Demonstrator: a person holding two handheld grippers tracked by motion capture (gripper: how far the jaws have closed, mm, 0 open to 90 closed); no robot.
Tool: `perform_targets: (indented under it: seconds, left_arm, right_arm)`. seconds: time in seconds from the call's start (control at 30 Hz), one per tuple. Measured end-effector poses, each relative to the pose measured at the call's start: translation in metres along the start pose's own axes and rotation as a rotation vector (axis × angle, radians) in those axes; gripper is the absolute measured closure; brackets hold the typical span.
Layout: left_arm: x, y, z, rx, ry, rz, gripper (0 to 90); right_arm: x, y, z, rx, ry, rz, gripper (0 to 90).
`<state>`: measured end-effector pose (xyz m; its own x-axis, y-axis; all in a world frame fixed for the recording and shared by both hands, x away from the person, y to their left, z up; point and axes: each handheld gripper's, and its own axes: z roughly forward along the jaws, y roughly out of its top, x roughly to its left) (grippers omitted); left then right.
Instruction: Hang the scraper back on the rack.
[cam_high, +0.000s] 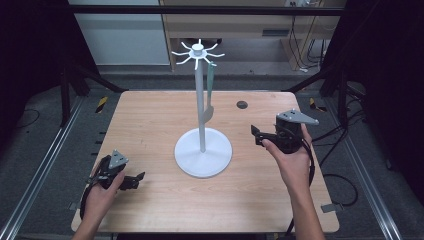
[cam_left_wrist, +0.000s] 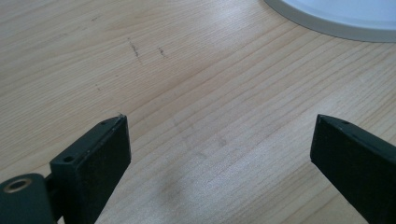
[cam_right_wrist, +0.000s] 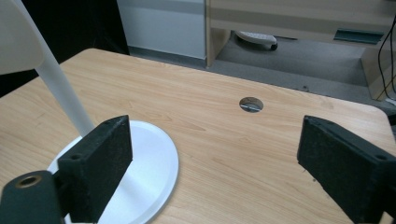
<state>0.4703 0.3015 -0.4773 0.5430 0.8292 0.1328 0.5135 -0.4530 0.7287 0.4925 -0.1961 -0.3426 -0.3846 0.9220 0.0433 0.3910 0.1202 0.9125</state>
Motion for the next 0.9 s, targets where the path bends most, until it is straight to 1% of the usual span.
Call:
perform_targets:
  seconds: [0.13,0.17,0.23,0.3,0.33,0.37,0.4,0.43,0.53,0.57,0.63,0.73,0.77,0.8,0.83,0.87,0.9]
  left_arm:
    - [0.001,0.0,-0.001,0.002,0.0,0.005,4.7]
    - [0.001,0.0,-0.001,0.002,0.0,0.005,4.8]
    - [0.001,0.001,-0.001,-0.003,-0.003,0.003,4.8]
    - [0.0,0.001,-0.002,-0.003,-0.004,0.004,4.8]
    - [0.0,0.001,-0.002,-0.004,-0.004,0.005,4.8]
    - [0.0,0.001,-0.002,-0.001,-0.004,0.006,4.8]
    - [0.0,0.001,-0.002,-0.002,-0.004,0.005,4.8]
    - [0.0,0.001,-0.002,-0.002,-0.004,0.005,4.8]
    - [0.001,0.001,-0.001,-0.004,0.003,0.002,4.8]
    - [0.001,0.001,-0.001,-0.004,0.003,0.002,4.8]
    - [0.002,0.001,-0.001,0.001,0.017,0.004,4.8]
    - [0.003,0.0,-0.001,0.001,0.031,0.003,4.8]
    - [0.003,0.0,-0.001,0.001,0.031,0.003,4.8]
    - [0.004,-0.001,-0.001,-0.004,0.046,0.001,4.8]
    - [0.004,-0.001,-0.001,-0.004,0.046,0.001,4.8]
    - [0.005,-0.001,-0.001,-0.01,0.057,-0.002,4.7]
    - [0.005,-0.001,-0.001,-0.01,0.057,-0.002,4.6]
  right_arm:
    - [-0.002,-0.01,0.004,-0.011,0.015,0.029,8.0]
    - [-0.001,-0.014,0.005,-0.008,0.016,0.029,7.6]
    - [0.0,-0.022,0.008,0.009,-0.012,0.007,7.9]
    - [0.002,-0.031,0.01,0.023,-0.006,0.007,7.5]
    - [0.002,-0.031,0.01,0.023,-0.006,0.007,7.5]
    - [0.001,-0.038,0.012,0.03,-0.014,0.002,7.9]
    - [0.001,-0.042,0.013,0.034,-0.018,0.009,8.2]
    - [0.001,-0.042,0.013,0.034,-0.018,0.009,8.2]
    - [-0.001,-0.058,0.02,0.06,-0.025,0.027,8.7]
    - [-0.001,-0.058,0.02,0.06,-0.025,0.027,8.7]
    - [-0.004,-0.07,0.025,0.082,-0.036,0.033,9.7]
    - [-0.007,-0.08,0.029,0.094,-0.044,0.035,10.0]
    - [-0.007,-0.08,0.029,0.094,-0.044,0.035,10.0]
    - [-0.009,-0.084,0.031,0.099,-0.053,0.035,10.3]
    - [-0.009,-0.084,0.031,0.099,-0.053,0.035,10.3]
    - [-0.011,-0.088,0.033,0.104,-0.064,0.031,10.4]
    - [-0.011,-0.09,0.033,0.103,-0.07,0.031,10.4]
